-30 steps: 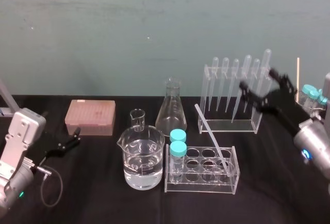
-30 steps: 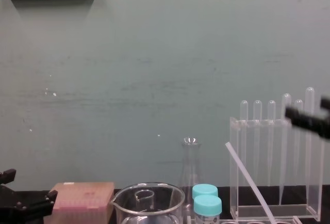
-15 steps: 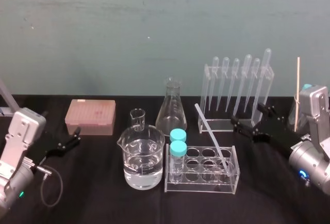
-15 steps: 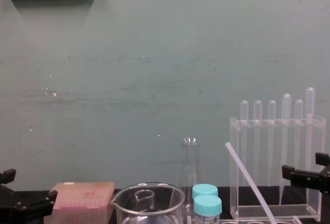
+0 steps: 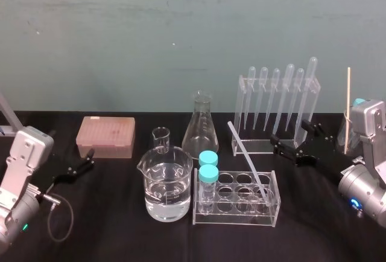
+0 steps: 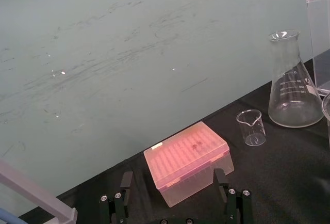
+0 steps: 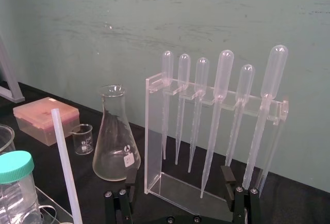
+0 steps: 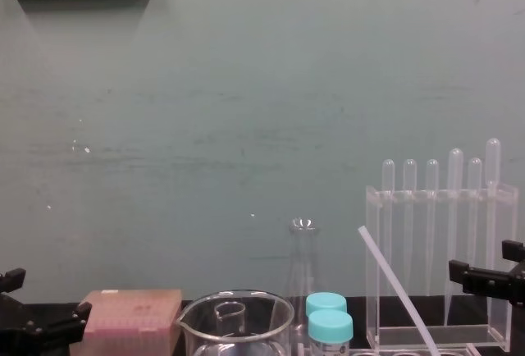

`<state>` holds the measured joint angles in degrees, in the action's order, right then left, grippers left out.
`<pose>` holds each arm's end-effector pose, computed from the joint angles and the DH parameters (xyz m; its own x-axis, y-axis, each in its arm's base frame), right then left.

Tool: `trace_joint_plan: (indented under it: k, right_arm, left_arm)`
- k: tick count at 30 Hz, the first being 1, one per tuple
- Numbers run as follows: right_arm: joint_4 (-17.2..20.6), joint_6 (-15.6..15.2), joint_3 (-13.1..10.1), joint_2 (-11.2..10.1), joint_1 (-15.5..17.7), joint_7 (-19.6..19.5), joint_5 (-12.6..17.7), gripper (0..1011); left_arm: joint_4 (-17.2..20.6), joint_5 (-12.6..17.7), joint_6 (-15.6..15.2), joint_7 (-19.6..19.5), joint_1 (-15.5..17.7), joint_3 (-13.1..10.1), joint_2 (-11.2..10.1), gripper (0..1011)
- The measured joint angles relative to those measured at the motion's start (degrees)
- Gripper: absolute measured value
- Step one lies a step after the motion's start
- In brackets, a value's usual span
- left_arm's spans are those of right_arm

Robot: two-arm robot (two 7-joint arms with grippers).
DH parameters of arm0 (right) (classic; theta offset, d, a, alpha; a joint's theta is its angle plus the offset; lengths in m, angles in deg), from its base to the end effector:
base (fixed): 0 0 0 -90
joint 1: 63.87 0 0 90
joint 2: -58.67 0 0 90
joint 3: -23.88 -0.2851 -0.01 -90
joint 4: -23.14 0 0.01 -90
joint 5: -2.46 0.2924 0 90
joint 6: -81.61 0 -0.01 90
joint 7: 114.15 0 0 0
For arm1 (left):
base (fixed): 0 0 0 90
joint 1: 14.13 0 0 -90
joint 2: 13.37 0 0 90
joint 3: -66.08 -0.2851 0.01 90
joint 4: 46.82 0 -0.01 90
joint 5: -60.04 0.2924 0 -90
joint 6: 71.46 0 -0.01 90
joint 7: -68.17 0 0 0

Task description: Pick up the stirring rod with one hand, then place it down.

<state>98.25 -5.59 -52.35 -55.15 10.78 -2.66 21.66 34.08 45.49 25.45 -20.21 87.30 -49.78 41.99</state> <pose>0.3785 -0.0851 -0.2788 0.4704 -0.8760 0.1069 0.8825 0.4662 -0.0629 0.3418 0.0842 -0.2952 0.2923 0.8803 0.3736 -0.9553 0.2873 0.0702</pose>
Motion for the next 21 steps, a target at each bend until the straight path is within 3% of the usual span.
trace_joint_plan:
  k: [21]
  right_arm:
    - [0.0,0.2,0.0,0.0,0.0,0.1,0.1,1000]
  left_arm:
    - [0.0,0.0,0.0,0.0,0.0,0.0,0.0,1000]
